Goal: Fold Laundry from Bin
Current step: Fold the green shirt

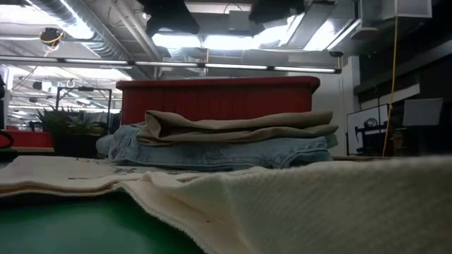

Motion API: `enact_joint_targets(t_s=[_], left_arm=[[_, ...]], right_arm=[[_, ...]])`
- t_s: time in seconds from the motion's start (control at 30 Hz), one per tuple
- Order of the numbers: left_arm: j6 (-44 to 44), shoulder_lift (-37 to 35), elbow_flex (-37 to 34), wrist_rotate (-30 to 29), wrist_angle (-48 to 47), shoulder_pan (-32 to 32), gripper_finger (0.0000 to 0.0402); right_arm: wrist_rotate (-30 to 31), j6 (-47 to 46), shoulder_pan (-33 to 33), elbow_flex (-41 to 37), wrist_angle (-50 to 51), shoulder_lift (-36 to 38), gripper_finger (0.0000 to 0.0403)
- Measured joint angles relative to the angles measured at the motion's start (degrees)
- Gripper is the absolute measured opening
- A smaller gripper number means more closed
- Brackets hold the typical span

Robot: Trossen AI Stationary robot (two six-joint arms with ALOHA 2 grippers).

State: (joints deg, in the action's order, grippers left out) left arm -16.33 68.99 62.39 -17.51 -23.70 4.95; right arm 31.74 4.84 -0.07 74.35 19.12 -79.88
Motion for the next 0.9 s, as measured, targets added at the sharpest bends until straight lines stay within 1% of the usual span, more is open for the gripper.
enact_joint_targets(t_s=[0.1,0.17,0.33,0.53,0.63,0.77,0.9], left_arm=[[0.0,0.1,0.0,0.0,1.4,0.0,0.0027],[-0.5,0.0,0.0,-0.1,1.7,0.1,0.0027],[-5.5,0.1,0.0,-1.3,2.0,1.5,0.0027],[-6.2,0.1,0.0,-0.9,2.0,2.7,0.0028],[-6.6,0.1,0.0,-0.9,2.0,2.5,0.0028],[-10.0,0.1,0.0,-0.8,1.9,2.1,0.0028],[-10.5,0.1,0.0,-0.8,1.9,1.3,0.0028]], right_arm=[[-0.7,0.0,-1.7,1.8,-1.8,0.0,0.0167],[-2.5,-0.3,-3.5,2.9,-2.8,0.0,0.0167],[-5.4,-3.9,-8.8,6.0,-2.8,0.0,0.0167],[-14.1,-9.9,-17.9,6.9,-3.1,0.0,0.0167],[-16.9,-13.6,-22.5,7.0,-3.1,-1.1,0.0167],[-23.2,-18.8,-28.7,7.0,-2.1,-4.5,0.0167],[-30.4,-24.4,-32.9,7.0,-3.2,-8.4,0.0167]])
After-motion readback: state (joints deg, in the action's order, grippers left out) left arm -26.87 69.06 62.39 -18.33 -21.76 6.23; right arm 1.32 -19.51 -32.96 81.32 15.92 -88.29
